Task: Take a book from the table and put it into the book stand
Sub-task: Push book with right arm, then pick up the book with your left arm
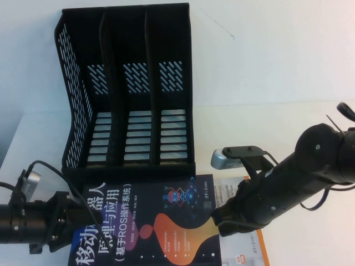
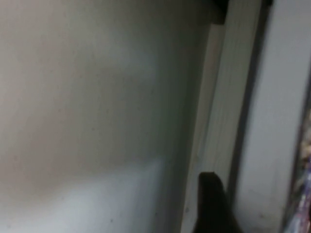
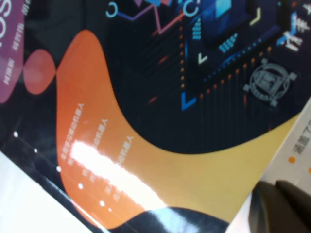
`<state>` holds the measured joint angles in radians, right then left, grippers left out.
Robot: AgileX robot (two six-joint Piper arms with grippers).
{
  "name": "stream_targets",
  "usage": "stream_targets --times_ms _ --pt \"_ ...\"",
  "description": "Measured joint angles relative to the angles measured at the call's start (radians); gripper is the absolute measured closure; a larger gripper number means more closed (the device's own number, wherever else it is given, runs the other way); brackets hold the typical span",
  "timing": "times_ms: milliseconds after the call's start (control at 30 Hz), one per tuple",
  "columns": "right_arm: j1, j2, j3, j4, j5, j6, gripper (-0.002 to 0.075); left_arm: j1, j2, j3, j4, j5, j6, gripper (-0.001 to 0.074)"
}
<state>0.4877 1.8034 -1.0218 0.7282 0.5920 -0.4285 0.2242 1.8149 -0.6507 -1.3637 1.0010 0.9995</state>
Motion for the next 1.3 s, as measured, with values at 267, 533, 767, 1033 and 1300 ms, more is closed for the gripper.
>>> stream_targets --times_ms 267,533,767,1033,1300 --pt "0.0 0.0 0.0 0.01 -0.007 -0.033 0.0718 0.008 0.021 -0.004 -0.004 0.032 0.004 0.0591" --pt "0.0 -0.012 0.0 -0.076 -0.008 0.042 0.0718 0.008 0.021 -0.004 -0.008 0.089 0.006 0.061" --pt "0.0 -0.132 0.0 -0.16 0.042 0.116 0.0718 0.002 -0.071 -0.004 -0.003 0.117 0.02 0.0615" --pt "0.001 -0.316 0.0 -0.291 0.113 0.209 0.0718 -0.001 -0.301 -0.001 0.048 0.119 -0.035 0.062" --pt "0.001 -0.493 0.0 -0.409 0.185 0.308 0.0718 -0.001 -0.569 -0.072 0.109 0.14 -0.246 0.0621"
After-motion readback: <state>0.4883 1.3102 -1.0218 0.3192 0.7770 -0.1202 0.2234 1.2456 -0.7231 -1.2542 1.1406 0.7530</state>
